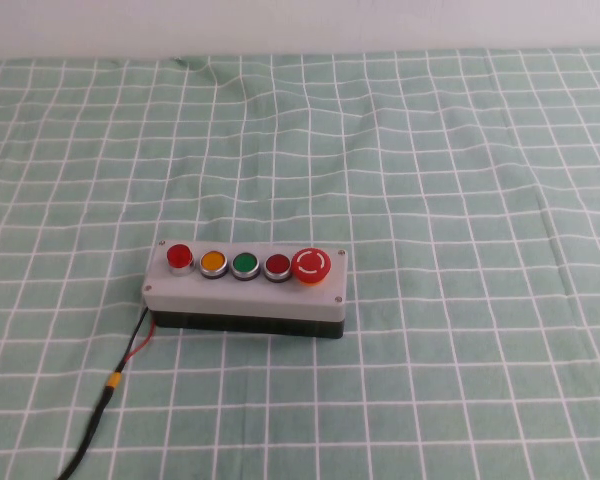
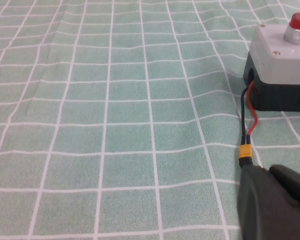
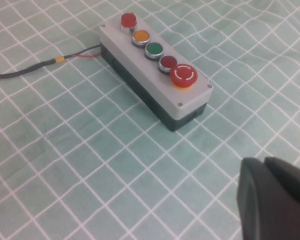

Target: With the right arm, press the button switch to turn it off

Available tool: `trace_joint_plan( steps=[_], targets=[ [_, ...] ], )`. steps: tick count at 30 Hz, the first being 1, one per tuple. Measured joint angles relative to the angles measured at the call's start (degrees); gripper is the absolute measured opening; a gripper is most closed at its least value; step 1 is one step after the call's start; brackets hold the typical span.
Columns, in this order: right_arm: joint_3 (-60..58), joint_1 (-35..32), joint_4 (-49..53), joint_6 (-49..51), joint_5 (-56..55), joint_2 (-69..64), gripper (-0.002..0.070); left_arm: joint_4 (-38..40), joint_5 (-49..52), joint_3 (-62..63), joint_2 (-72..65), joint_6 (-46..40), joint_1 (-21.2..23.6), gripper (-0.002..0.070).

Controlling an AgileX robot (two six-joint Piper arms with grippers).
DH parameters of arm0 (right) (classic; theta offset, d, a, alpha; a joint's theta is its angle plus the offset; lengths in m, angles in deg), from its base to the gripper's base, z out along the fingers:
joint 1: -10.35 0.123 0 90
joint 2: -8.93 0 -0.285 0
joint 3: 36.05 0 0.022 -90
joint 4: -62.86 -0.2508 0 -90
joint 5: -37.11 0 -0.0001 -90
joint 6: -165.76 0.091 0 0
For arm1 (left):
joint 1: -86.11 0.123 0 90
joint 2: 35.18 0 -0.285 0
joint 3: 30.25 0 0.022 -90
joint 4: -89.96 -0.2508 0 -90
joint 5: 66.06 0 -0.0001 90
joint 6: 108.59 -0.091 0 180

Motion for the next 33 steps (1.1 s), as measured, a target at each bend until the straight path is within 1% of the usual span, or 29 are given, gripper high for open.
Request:
trace_joint_plan(
  steps=[5, 10, 16, 25, 28, 33],
  targets=[
    [-2.6, 0.0, 0.0, 0.2, 5.6, 9.4, -0.0016, 0.0, 0.0, 0.0, 0.0, 0.0, 0.0, -0.0003],
    [-2.6, 0.0, 0.0, 0.2, 12.3, 14.4, -0.0016, 0.0, 0.0, 0.0, 0.0, 0.0, 0.0, -0.0003],
    [-2.6, 0.0, 0.0, 0.2, 17.4, 15.0, -0.0016, 0.0, 0.0, 0.0, 0.0, 0.0, 0.0, -0.0003],
    [-2.6, -0.4, -0.2, 0.3, 18.2, 15.1, -0.0016, 0.0, 0.0, 0.0, 0.0, 0.0, 0.0, -0.0003],
    [-2.6, -5.3, -2.1, 0.3, 18.3, 16.2, -0.0016, 0.0, 0.0, 0.0, 0.0, 0.0, 0.0, -0.0003],
    [-2.6, -18.5, -4.5, 0.3, 17.5, 18.7, -0.0016, 0.0, 0.0, 0.0, 0.0, 0.0, 0.0, -0.0003]
  ],
)
